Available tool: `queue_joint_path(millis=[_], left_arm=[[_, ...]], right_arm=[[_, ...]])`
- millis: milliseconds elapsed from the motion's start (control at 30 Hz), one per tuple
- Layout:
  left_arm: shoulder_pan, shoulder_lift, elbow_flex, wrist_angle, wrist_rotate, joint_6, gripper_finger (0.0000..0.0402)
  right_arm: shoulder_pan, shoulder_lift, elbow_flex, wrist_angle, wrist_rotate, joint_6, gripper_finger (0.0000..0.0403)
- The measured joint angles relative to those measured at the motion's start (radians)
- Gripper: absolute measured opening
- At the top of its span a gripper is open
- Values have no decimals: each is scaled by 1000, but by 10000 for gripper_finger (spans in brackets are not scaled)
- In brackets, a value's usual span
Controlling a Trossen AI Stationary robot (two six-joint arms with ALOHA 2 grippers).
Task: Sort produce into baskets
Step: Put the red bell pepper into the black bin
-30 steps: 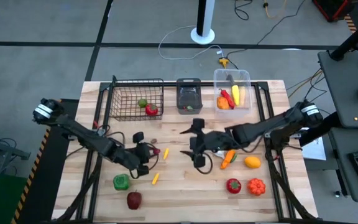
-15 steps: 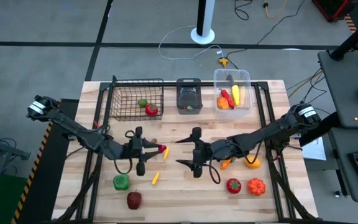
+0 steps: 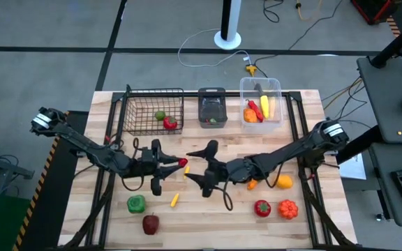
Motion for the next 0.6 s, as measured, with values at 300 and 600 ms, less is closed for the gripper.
queue_joint_path(millis=[300,600], left_arm=[[0,2,0,6,1,-8,88],[0,4,0,15,1,-8,88]], right_arm=[[0,38,44,1,9,-46,321],[-5,37,49,2,10,-46,274]])
